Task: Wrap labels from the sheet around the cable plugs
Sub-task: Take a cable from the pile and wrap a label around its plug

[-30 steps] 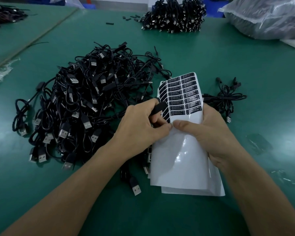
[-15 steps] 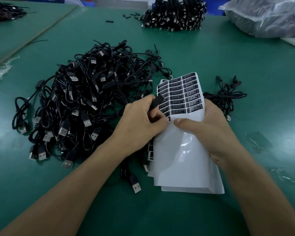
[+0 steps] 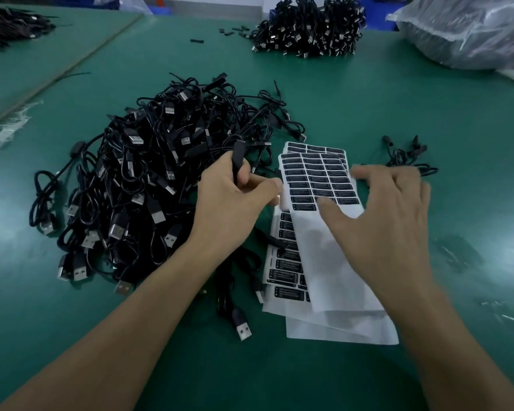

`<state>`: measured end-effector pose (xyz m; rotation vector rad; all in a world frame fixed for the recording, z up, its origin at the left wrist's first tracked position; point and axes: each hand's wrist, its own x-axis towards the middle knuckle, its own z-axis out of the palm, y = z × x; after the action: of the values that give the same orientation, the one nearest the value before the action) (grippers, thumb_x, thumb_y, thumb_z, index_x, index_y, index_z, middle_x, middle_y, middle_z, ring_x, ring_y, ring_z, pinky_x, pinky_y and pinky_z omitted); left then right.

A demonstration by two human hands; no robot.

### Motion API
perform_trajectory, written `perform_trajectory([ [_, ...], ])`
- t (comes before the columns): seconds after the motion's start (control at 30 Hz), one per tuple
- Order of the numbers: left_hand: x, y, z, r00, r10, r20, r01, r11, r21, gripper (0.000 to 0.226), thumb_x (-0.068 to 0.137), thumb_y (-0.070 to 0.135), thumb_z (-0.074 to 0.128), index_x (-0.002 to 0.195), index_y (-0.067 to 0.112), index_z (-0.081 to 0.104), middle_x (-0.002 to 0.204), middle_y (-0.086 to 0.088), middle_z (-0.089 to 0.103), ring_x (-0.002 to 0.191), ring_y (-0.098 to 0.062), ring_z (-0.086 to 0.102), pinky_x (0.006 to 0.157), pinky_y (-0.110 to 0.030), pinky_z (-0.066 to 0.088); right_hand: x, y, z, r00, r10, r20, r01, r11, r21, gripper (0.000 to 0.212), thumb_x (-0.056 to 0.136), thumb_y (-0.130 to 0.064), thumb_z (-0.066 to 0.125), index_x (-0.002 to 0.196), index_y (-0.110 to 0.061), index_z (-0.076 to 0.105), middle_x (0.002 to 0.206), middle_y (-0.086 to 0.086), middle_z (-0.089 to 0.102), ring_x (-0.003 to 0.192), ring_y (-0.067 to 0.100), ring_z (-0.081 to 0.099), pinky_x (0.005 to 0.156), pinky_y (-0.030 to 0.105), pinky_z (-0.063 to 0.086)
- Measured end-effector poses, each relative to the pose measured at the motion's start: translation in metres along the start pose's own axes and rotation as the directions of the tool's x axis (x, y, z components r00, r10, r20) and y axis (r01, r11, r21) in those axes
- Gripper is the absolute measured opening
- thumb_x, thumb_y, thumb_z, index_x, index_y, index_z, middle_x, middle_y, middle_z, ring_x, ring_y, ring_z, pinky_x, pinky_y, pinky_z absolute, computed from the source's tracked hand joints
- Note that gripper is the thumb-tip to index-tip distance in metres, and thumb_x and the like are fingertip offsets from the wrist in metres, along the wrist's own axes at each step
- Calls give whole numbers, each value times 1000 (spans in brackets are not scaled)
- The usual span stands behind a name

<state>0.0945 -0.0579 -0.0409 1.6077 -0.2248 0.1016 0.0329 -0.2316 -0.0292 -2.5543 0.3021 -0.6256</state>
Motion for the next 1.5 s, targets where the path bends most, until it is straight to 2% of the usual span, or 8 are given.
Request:
perform_trajectory([
  [0.13,-2,0,1,999,37,13,-38,997,71,43,81,5,75,76,17,34,70,-13,72,71,-32,72,74,-37,59,-9,-15,11,981,-192,25,188,974,127,19,84,-35,75,92,-20,68,89,-5,58,90,15,53,78,30,44],
  [0.33,-6,2,4,999,26,20,-27,995,93,42,76,9,75,75,17,34,67,-14,70,74,-39,70,81,-58,57,-16,-25,22,981,-192,-17,191,965,179,29,76,-43,77,80,-20,59,79,-7,56,78,14,51,64,26,40],
  [0.5,-8,-1,7,998,59,-32,-52,980,190,44,76,15,77,72,22,34,67,-3,72,69,-26,71,71,-44,58,-16,-28,22,991,-128,-27,130,978,165,28,78,-33,79,73,-18,55,73,-6,53,71,16,50,61,30,40],
  [0.63,-9,-5,10,994,91,-57,-75,967,242,44,76,15,76,70,23,34,67,-2,71,66,-26,70,69,-48,58,-15,-28,22,993,-118,21,114,984,134,16,79,-29,78,80,-17,66,78,-6,61,78,18,58,68,32,42],
  [0.8,-9,-4,11,992,108,-62,-88,960,265,43,74,18,76,69,24,34,67,-3,71,65,-24,67,59,-29,54,-15,-29,21,993,-83,85,73,990,120,25,82,-47,70,88,-22,73,85,-7,67,87,17,61,74,31,42],
  [1.17,-8,-2,12,994,106,-36,-94,965,243,44,79,15,77,70,21,35,68,-10,68,71,-31,67,66,-40,54,-11,-25,26,991,-110,71,97,982,164,21,91,-29,64,78,-18,75,76,-5,71,78,17,64,75,36,46],
  [1.33,-8,-2,11,998,54,-21,-51,993,109,38,81,21,72,70,22,36,65,-2,65,78,-42,69,74,-58,57,-5,-19,20,999,-24,42,5,910,415,24,85,-18,72,67,-33,68,63,-20,66,61,-3,59,62,6,40],
  [1.5,-10,-1,10,996,38,80,-46,994,103,36,76,19,72,74,20,36,73,-4,74,77,-31,73,76,-53,59,1,-15,18,982,93,166,-181,728,661,15,86,-14,72,75,-23,77,71,-3,73,65,13,63,65,29,54],
])
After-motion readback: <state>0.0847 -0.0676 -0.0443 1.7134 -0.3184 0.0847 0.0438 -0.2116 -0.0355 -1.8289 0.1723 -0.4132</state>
